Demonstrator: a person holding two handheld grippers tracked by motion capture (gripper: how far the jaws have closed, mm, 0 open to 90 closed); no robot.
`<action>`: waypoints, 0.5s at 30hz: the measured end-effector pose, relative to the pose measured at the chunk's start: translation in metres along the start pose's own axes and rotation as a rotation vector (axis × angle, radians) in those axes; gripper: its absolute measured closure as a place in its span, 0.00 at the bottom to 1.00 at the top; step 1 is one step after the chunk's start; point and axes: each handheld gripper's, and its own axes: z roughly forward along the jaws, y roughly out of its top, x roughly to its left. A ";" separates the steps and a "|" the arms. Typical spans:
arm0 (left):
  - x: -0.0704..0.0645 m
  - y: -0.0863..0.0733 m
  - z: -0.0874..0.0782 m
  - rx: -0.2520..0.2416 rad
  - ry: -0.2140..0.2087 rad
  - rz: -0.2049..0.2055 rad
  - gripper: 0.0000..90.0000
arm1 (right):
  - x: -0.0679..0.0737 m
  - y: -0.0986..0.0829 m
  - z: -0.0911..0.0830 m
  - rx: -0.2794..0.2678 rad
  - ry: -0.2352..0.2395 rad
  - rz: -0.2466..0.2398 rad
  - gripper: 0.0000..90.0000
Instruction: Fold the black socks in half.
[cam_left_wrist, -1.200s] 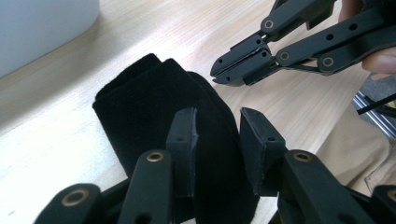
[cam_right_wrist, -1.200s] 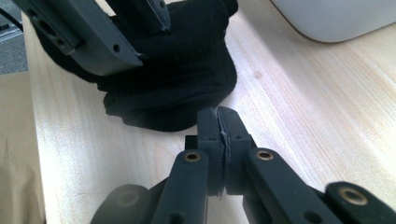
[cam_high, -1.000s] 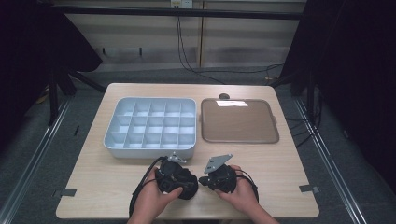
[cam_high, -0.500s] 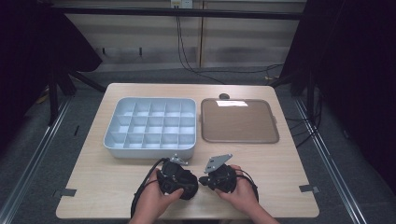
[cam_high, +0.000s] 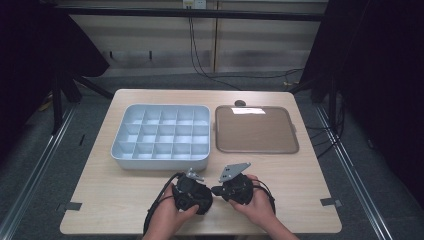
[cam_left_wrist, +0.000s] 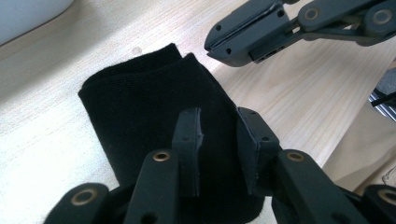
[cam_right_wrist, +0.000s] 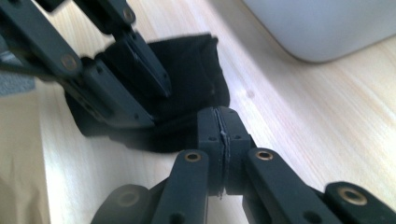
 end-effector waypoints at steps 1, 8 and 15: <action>0.000 0.000 0.000 0.000 0.002 0.004 0.78 | 0.000 0.001 0.000 -0.009 0.001 -0.002 0.99; -0.002 0.000 0.000 0.001 0.009 0.012 0.78 | 0.006 0.011 0.000 -0.045 0.009 -0.019 0.99; -0.002 0.000 -0.001 0.005 -0.002 0.010 0.75 | 0.009 0.012 0.010 -0.003 0.014 -0.043 1.00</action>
